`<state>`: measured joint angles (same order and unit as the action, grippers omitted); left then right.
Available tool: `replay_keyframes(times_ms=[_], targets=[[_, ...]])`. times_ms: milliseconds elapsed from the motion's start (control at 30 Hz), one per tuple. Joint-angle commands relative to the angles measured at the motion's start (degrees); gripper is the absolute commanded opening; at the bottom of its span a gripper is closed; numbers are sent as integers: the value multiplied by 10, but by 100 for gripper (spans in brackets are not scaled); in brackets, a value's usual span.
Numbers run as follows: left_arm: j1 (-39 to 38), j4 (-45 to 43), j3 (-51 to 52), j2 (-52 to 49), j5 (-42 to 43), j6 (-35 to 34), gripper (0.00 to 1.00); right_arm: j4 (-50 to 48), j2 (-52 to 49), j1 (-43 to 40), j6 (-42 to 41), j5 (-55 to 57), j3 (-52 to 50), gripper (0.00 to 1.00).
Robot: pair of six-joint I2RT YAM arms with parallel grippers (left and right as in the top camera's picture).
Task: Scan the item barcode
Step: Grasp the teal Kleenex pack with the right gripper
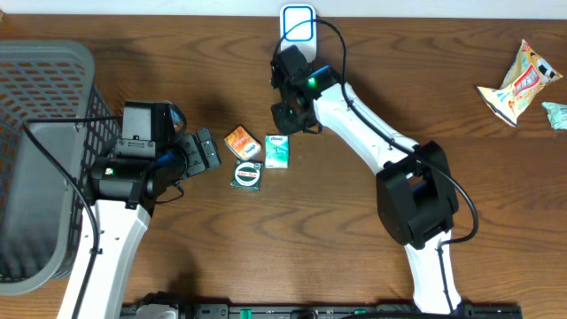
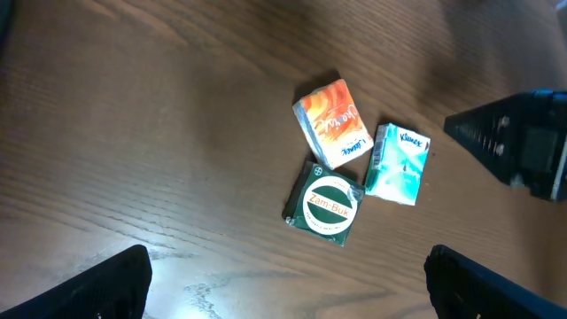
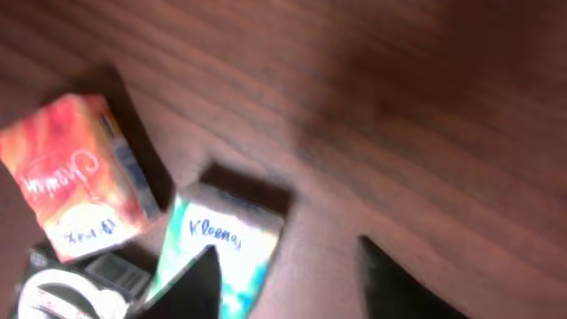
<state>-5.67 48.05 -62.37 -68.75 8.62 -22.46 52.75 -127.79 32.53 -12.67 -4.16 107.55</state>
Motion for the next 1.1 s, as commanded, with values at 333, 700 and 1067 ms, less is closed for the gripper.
replay_keyframes(times_ms=[333, 700, 1067], targets=[[3, 1, -5, -1, -8, 2, 98, 103, 4, 22, 11, -64, -38, 56], [3, 1, -5, -1, -8, 2, 98, 30, 4, 6, -26, -68, -69, 42], [3, 1, -5, -1, -7, 2, 98, -2, 4, -8, -35, -102, -77, 37]])
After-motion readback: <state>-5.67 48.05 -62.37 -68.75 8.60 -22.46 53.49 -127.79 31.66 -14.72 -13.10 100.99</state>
